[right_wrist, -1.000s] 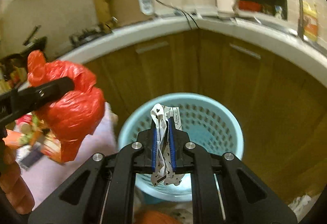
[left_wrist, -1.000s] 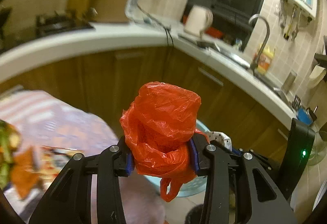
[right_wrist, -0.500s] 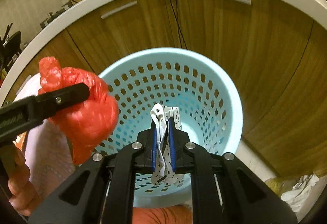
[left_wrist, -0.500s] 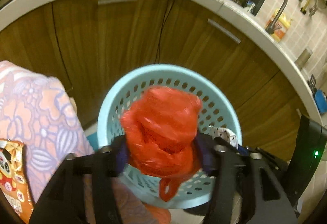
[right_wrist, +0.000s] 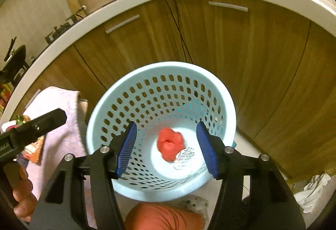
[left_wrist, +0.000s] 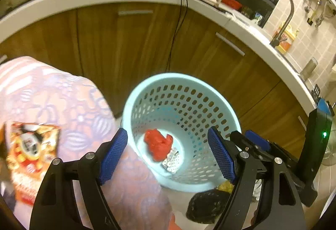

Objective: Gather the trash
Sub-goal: 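Move both open tools back over the table, then grasp the blue milk carton with the left tool while the right tool grasps the orange snack wrapper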

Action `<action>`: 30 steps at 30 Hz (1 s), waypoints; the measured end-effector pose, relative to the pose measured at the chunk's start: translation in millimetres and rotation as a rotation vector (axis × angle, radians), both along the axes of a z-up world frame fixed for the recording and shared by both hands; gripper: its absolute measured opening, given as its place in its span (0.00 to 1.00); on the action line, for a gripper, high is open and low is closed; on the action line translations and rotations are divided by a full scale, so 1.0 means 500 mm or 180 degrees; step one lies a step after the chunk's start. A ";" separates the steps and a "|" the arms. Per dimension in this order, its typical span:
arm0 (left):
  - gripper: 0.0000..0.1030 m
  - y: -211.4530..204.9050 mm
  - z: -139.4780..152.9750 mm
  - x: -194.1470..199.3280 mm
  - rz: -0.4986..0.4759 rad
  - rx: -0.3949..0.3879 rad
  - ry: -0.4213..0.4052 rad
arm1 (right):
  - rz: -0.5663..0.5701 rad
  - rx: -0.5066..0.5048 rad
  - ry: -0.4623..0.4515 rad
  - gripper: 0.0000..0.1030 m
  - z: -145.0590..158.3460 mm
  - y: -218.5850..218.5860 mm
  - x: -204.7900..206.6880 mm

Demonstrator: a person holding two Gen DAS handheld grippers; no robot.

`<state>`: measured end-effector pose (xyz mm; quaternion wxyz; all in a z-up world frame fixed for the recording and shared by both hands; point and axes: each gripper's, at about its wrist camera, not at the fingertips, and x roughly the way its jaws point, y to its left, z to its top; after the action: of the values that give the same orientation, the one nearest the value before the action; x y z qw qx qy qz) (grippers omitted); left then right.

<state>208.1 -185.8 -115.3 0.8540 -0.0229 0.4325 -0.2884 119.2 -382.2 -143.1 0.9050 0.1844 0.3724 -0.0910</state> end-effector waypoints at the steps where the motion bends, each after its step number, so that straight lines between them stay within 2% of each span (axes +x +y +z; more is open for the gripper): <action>1: 0.74 0.009 0.010 -0.010 0.0019 -0.0012 -0.0042 | 0.0031 -0.0014 -0.0030 0.54 0.011 0.011 -0.003; 7: 0.74 0.125 0.084 -0.091 0.0361 -0.0035 -0.0418 | 0.0349 -0.0118 -0.0244 0.54 0.081 0.111 -0.014; 9: 0.74 0.177 0.111 -0.117 0.0561 -0.0017 -0.0548 | 0.0494 -0.0156 -0.0313 0.54 0.096 0.155 -0.014; 15: 0.74 0.356 0.157 -0.184 0.1320 0.0095 -0.0769 | 0.0983 -0.0255 -0.0316 0.54 0.098 0.320 0.007; 18: 0.75 0.439 0.163 -0.219 0.1770 0.0264 -0.0850 | 0.1240 -0.0296 -0.0265 0.54 0.086 0.399 0.008; 20: 0.78 0.494 0.162 -0.247 0.2107 0.0420 -0.0887 | 0.1399 -0.0354 -0.0248 0.54 0.083 0.450 0.008; 22: 0.79 0.542 0.154 -0.269 0.2400 0.0531 -0.0854 | 0.1515 -0.0396 -0.0250 0.54 0.082 0.491 0.005; 24: 0.79 0.590 0.136 -0.284 0.2577 0.0524 -0.0710 | 0.1592 -0.0432 -0.0265 0.54 0.084 0.521 0.003; 30: 0.80 0.642 0.076 -0.268 0.2517 0.0346 -0.0217 | 0.1597 -0.0440 -0.0222 0.54 0.090 0.558 0.018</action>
<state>74.3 135.0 -77.1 0.9129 -0.1329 0.3764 0.0852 128.4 -103.1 -98.0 0.9220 0.0271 0.3679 0.1174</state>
